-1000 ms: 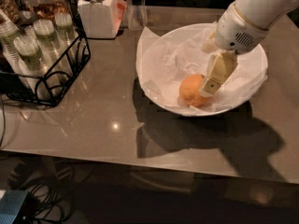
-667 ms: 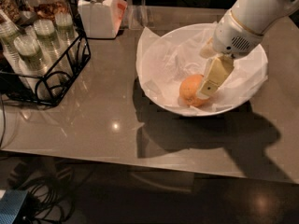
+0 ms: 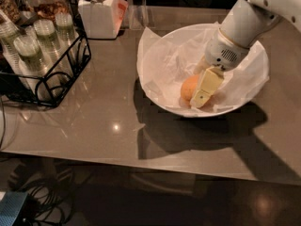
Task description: Pick orange from white bowl
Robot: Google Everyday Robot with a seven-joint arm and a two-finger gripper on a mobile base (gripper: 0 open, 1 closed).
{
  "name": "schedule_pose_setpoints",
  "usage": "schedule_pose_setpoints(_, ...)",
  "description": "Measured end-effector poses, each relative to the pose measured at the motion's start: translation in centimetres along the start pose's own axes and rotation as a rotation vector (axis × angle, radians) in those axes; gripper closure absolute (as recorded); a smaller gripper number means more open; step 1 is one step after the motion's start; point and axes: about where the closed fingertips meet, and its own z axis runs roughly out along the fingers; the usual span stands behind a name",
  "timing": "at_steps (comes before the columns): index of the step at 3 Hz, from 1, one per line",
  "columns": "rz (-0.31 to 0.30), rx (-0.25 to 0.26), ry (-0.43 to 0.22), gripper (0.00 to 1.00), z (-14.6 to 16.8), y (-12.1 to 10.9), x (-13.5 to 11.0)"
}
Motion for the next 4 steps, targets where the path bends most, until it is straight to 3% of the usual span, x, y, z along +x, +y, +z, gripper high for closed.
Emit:
schedule_pose_setpoints(1, 0.024, -0.033, -0.003, 0.25, 1.22, -0.33, 0.37)
schedule_pose_setpoints(3, 0.051, -0.049, -0.008, 0.67, 1.78, -0.09, 1.15)
schedule_pose_setpoints(4, 0.048, -0.029, -0.024, 0.91, 1.11, 0.2, 1.1)
